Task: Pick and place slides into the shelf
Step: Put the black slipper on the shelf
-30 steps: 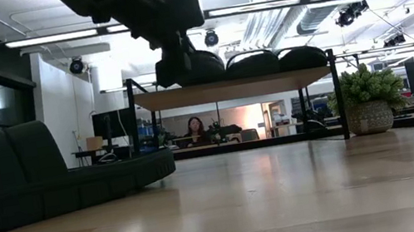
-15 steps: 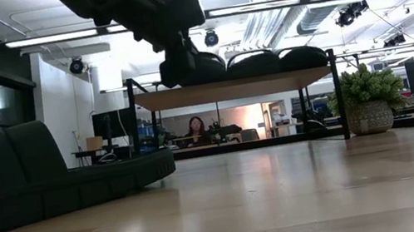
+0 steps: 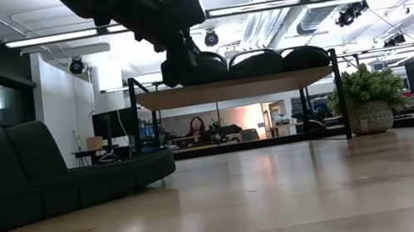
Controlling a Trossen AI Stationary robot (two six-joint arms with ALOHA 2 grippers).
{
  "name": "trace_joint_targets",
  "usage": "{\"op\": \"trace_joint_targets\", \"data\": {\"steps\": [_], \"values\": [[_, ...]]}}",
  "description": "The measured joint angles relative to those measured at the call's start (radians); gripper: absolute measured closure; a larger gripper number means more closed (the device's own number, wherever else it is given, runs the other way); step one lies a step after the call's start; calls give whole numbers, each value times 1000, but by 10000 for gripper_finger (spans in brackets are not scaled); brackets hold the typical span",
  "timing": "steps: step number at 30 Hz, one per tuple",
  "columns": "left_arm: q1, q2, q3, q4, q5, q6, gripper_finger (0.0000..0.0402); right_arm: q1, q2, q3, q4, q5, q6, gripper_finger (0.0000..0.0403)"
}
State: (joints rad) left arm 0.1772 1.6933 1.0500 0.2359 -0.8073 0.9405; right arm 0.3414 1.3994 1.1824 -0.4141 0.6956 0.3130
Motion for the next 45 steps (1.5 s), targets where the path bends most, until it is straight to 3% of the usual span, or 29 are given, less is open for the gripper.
{"op": "trace_joint_targets", "data": {"steps": [10, 20, 26, 45], "values": [[-1, -1, 2, -41, 24, -4, 376, 0, 0, 0, 0, 0, 0, 261], [-5, -1, 2, -53, 15, -33, 248, 0, 0, 0, 0, 0, 0, 261], [-50, -1, 1, -45, -52, -32, 207, 0, 0, 0, -3, 0, 0, 261], [-183, -1, 58, -57, -204, -30, 222, 0, 0, 0, -8, -16, 3, 261]]}}
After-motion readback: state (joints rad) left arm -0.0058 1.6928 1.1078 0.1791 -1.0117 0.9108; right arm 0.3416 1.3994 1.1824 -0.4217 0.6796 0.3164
